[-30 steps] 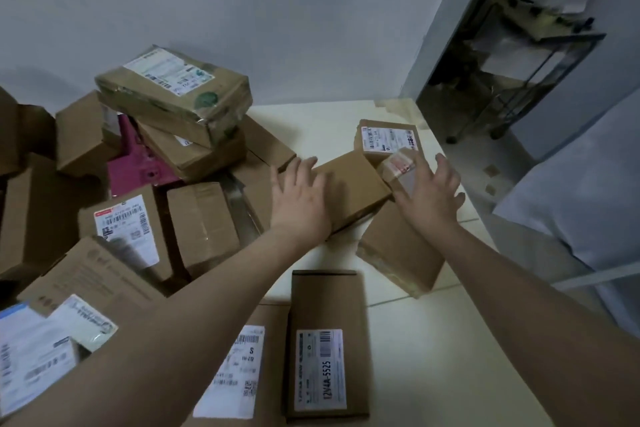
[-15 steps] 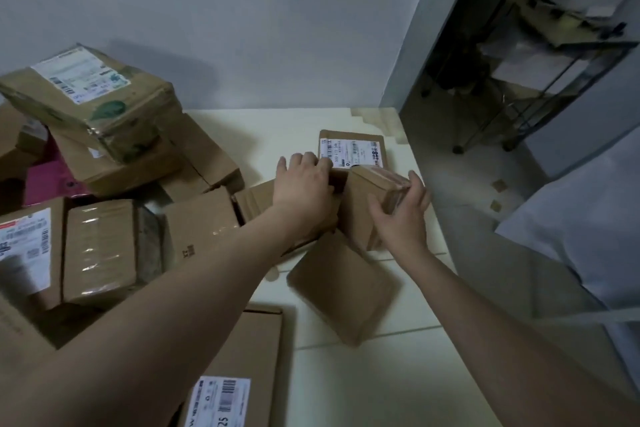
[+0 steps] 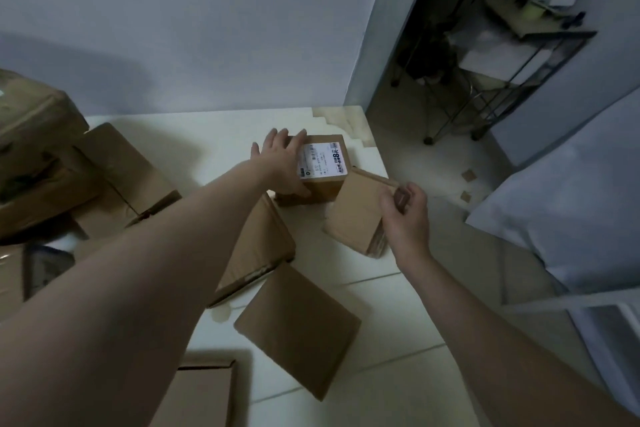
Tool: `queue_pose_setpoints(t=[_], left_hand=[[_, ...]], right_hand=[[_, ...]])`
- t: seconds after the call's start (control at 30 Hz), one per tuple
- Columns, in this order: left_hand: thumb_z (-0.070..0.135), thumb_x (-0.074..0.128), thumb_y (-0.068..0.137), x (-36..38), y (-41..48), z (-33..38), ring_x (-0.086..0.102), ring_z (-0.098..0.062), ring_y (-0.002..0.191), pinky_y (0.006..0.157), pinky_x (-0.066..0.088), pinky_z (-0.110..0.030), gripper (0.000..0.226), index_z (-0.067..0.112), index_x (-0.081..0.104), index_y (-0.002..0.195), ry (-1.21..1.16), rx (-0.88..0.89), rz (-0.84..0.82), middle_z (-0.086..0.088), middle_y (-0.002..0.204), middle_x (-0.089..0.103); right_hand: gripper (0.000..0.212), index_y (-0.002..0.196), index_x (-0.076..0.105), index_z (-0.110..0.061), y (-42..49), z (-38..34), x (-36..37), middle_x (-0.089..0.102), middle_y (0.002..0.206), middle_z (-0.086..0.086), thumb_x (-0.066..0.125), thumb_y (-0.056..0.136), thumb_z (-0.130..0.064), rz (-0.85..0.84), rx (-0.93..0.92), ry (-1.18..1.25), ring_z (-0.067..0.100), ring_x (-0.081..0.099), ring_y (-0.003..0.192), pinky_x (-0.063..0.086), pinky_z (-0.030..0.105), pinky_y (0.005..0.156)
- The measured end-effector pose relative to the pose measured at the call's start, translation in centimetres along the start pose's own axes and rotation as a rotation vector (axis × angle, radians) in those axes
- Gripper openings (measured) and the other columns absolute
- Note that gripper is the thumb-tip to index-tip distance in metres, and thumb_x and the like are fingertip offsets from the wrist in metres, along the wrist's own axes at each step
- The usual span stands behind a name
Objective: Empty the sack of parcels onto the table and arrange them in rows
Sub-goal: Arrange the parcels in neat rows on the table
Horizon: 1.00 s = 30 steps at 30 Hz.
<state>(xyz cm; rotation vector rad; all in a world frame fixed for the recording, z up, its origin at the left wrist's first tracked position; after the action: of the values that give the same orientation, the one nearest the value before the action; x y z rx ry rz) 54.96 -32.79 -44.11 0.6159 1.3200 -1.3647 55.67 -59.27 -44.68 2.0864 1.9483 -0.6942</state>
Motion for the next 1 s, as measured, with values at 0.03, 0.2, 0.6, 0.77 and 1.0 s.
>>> queue_pose_setpoints(t=[0.03, 0.2, 0.6, 0.77, 1.0], left_hand=[[0.058, 0.077, 0.069, 0.0, 0.1, -0.3, 0.007, -0.037, 0.146, 0.118, 0.013, -0.055, 0.12, 0.026, -0.001, 0.155, 0.006, -0.02, 0.028, -0.017, 0.156, 0.012], [0.057, 0.076, 0.065, -1.5, -2.4, -5.3, 0.031, -0.038, 0.121, 0.098, 0.039, -0.045, 0.1, 0.018, 0.025, 0.141, -0.326, -0.429, 0.342, -0.019, 0.131, 0.029], [0.056, 0.074, 0.07, -0.1, -4.1, -7.8, 0.022, -0.039, 0.127, 0.101, 0.037, -0.042, 0.098, 0.016, 0.023, 0.143, -0.458, -0.542, 0.322, -0.023, 0.137, 0.02], [0.059, 0.078, 0.067, 0.2, -1.7, -3.9, 0.022, -0.037, 0.13, 0.103, 0.035, -0.041, 0.105, 0.024, 0.021, 0.148, -0.47, -0.369, 0.208, -0.019, 0.135, 0.024], [0.002, 0.052, 0.086, -0.6, 2.1, -2.3, 0.034, -0.034, 0.119, 0.083, 0.036, -0.031, 0.068, 0.026, 0.032, 0.146, -0.565, -0.293, 0.385, -0.016, 0.129, 0.034]], right_hand=[[0.073, 0.146, 0.034, -0.018, 0.5, -0.7, 0.3, 0.051, 0.138, 0.002, 0.065, 0.086, -0.045, 0.007, -0.024, -0.01, 0.019, 0.052, 0.123, 0.041, 0.027, 0.091], [0.091, 0.15, 0.025, -0.019, 0.8, -6.4, 3.1, 0.031, 0.146, 0.003, 0.076, 0.076, -0.025, -0.087, -0.434, -0.1, 0.019, 0.04, 0.133, 0.042, 0.029, 0.102], [0.042, 0.121, 0.042, -0.017, -1.8, -2.4, 8.4, 0.021, 0.15, 0.006, 0.063, 0.087, -0.005, -0.244, -0.403, -0.481, 0.033, 0.05, 0.121, 0.051, 0.039, 0.08], [0.041, 0.117, 0.055, -0.021, 1.8, -5.1, 8.4, 0.039, 0.141, 0.001, 0.051, 0.085, 0.004, -0.07, -0.446, -0.493, 0.027, 0.052, 0.114, 0.05, 0.036, 0.082], [0.041, 0.134, 0.051, -0.01, 8.7, -7.1, 10.4, 0.021, 0.161, 0.004, 0.045, 0.094, -0.003, -0.094, -0.374, -0.406, 0.02, 0.03, 0.143, 0.026, 0.014, 0.096]])
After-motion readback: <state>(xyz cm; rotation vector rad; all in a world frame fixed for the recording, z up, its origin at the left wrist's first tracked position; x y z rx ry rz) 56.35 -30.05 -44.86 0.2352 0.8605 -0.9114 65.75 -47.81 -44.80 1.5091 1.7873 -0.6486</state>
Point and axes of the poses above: each hand's wrist, its own y-axis towards the middle knuckle, its own x-axis out of the palm, z = x × y, the point moved 9 cm from there along y, towards the middle knuckle
